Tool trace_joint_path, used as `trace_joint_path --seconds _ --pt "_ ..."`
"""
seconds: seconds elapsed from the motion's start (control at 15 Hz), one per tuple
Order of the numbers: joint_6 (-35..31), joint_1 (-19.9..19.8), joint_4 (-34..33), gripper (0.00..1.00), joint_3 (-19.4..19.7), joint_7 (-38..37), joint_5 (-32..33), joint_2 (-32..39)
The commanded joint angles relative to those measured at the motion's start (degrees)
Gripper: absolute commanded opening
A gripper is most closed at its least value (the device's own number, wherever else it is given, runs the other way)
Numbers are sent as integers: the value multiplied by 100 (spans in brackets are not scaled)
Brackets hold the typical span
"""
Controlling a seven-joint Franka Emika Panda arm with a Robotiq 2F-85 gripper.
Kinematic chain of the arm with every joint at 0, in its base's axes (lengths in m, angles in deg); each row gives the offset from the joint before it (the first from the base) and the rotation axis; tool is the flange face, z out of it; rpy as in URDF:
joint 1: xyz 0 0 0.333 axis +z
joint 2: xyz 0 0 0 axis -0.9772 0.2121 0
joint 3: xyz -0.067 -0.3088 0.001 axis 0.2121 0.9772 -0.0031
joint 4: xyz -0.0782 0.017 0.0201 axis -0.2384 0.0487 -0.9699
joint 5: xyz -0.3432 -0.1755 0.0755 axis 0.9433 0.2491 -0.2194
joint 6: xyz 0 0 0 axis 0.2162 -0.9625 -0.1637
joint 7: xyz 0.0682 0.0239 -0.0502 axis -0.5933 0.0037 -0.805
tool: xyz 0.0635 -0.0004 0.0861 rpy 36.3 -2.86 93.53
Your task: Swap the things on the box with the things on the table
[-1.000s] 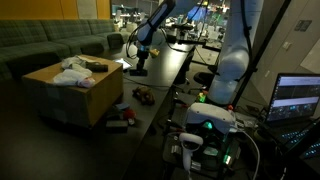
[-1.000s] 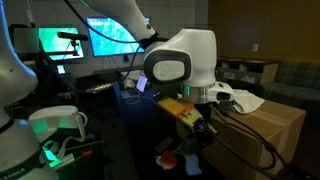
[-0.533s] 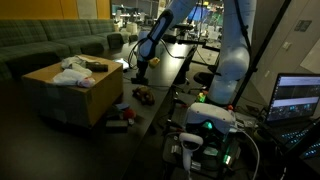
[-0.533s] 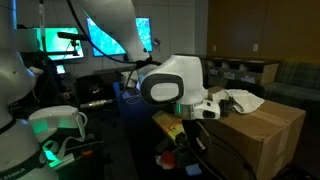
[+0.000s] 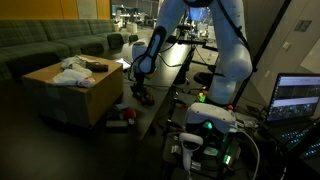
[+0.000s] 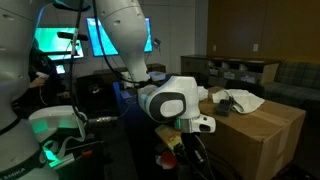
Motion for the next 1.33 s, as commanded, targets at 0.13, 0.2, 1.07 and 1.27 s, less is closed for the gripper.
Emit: trace_joint_path --seconds 0.13,0.2,1.07,1.27 --pt "-196 500 -710 7 377 -603 69 791" --pt "-202 519 -797 7 406 -662 34 883" --pt "-142 545 -1616 62 766 -1258 -274 1673" --pt "-148 588 -1608 85 821 -1299 -263 1598"
